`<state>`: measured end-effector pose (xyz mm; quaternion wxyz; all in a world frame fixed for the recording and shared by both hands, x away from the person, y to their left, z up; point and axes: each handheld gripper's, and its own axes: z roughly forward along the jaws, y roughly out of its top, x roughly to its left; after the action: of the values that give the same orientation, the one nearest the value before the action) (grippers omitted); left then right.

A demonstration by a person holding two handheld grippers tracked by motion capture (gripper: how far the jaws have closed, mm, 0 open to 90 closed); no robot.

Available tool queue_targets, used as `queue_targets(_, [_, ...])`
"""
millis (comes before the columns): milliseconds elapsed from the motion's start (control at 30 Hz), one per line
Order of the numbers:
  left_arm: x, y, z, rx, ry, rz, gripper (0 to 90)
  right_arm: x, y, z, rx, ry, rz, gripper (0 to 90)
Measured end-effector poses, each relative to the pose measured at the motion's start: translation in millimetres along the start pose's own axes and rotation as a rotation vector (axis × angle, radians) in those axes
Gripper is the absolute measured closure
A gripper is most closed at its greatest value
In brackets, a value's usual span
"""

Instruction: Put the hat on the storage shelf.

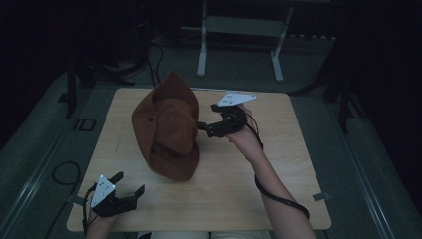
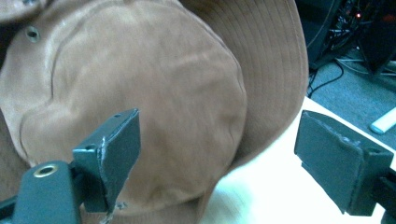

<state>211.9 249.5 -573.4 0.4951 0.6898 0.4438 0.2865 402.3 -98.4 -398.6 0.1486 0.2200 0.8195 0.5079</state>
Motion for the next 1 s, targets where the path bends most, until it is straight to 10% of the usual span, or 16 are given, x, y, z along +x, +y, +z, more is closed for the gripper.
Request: queue_targets(1000, [-0.7, -1.1, 5.7, 0.032, 0.006, 0.003, 10.3, -4.9, -139.4, -31.9, 0.1, -0.017, 0.048, 13.9])
